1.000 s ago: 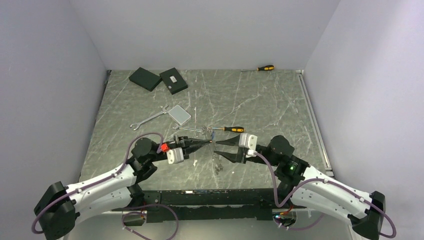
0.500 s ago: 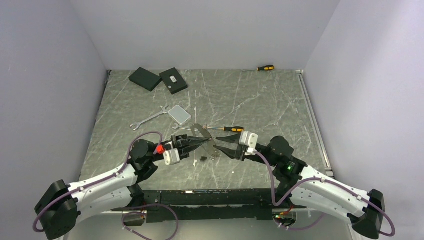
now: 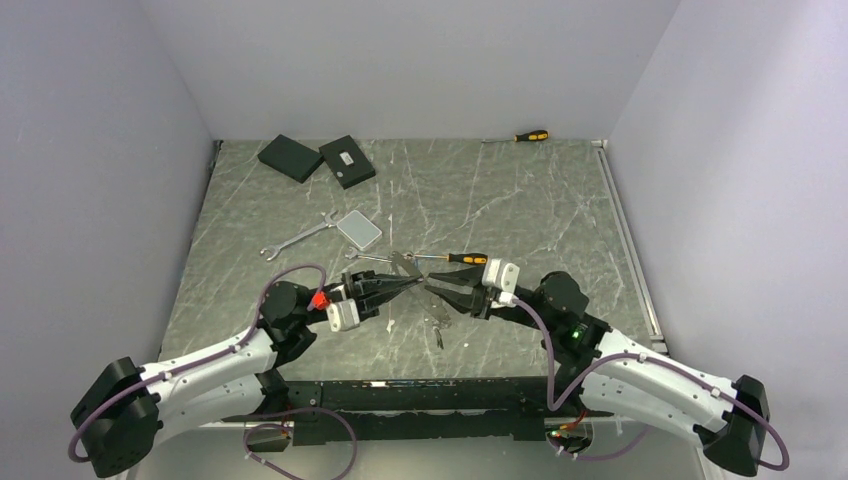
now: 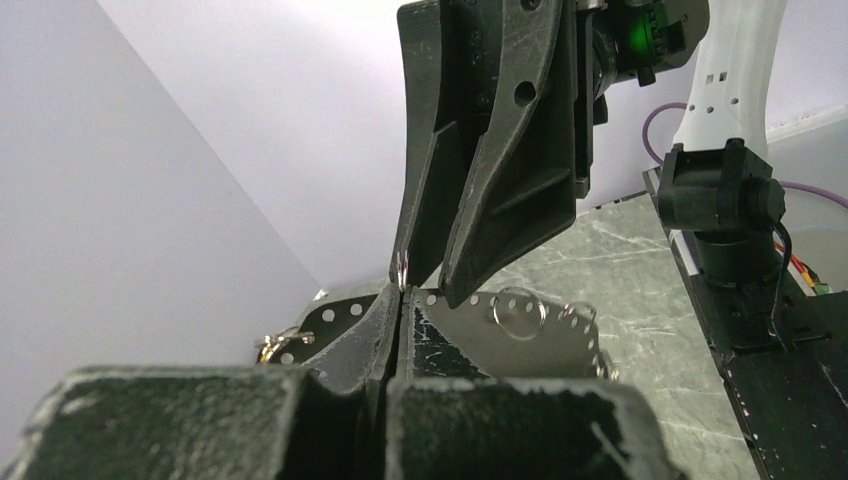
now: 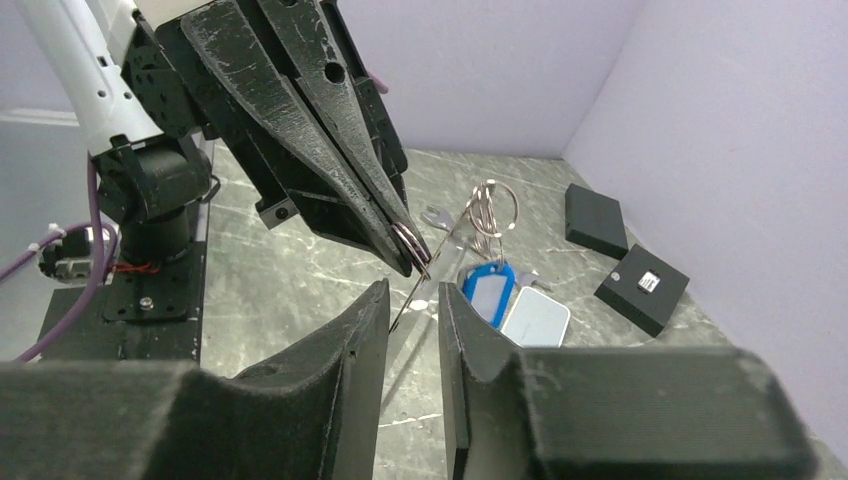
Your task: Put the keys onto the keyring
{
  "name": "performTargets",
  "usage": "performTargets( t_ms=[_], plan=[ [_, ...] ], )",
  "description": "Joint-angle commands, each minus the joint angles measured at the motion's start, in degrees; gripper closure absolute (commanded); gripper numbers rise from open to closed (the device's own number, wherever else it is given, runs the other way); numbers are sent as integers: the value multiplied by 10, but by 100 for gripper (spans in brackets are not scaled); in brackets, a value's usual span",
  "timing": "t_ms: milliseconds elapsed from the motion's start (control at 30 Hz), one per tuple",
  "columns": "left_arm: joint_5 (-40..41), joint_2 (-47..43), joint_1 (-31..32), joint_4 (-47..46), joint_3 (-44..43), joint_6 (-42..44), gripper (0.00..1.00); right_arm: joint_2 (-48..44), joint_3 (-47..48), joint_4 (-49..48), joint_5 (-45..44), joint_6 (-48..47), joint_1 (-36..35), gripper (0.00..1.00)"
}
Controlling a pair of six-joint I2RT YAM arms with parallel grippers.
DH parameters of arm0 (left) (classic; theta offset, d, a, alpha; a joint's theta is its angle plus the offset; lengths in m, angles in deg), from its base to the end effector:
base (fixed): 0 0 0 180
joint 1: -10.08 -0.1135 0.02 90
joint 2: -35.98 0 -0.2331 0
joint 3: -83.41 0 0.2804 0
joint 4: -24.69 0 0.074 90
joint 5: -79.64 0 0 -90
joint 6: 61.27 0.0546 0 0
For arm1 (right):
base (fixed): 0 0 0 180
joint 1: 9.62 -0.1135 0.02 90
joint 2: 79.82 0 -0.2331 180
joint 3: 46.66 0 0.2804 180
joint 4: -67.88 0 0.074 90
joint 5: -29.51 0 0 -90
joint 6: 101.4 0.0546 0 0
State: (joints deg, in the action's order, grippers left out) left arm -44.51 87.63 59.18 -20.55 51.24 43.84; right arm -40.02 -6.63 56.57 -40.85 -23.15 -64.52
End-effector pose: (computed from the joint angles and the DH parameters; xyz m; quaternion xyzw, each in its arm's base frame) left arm 0.1386 -0.2068 0.2546 0.4808 0.2984 -0.3859 0.7286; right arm 0.1254 0.2103 0.2889 -0.4528 0.4481 0.3810 0.6701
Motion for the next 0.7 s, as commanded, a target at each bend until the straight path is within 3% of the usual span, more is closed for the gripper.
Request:
performTargets(
  t_ms=[0,467,667],
  plan=[
    [8,-2,0,-72,3,-17,100,6,18,-52,-2,17,2,73],
    [0,7,0,-86,6,-18,100,19,24,-72,12,26,3,78],
    [2,9,0,-90,7,-19,100,28,29,-62,23,20,3,100]
  ],
)
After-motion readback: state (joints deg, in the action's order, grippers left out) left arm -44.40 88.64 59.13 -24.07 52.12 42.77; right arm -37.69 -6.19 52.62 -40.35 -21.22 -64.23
